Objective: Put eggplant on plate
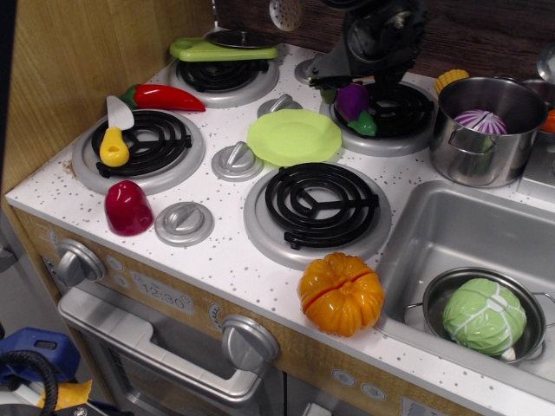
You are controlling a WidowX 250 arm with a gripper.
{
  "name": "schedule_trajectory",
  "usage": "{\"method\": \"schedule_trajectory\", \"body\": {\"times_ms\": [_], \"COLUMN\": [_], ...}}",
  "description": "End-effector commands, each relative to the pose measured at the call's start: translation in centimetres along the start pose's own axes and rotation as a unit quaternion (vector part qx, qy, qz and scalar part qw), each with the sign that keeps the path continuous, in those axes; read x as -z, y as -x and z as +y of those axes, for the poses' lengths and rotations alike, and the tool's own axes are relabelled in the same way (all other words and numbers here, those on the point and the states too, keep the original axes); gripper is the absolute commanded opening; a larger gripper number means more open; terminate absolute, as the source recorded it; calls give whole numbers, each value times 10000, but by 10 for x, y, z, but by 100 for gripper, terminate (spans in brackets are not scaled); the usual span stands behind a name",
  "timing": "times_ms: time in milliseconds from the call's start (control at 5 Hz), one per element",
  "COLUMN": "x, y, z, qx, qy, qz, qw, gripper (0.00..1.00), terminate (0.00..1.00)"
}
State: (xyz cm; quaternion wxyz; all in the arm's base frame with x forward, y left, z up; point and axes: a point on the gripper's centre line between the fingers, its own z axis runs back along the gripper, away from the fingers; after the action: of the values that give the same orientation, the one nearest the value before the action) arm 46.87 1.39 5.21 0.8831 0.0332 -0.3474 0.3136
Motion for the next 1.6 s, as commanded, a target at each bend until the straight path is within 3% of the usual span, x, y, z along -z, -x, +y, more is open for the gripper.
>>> {"method": "schedule_trajectory", "body": {"times_ms": [0,600,800,1400], "x": [-2,27,18,-19], "y": [-22,-12,-21,-42], "z": [-7,-4,-3,29], "qx": [-47,-256,-130,303], "qy": [329,634,497,-14], "qz": [-210,77,75,-54], "qw": [9992,9976,9987,9995], "gripper": [100,100,0,0], "terminate": [0,0,0,0]}}
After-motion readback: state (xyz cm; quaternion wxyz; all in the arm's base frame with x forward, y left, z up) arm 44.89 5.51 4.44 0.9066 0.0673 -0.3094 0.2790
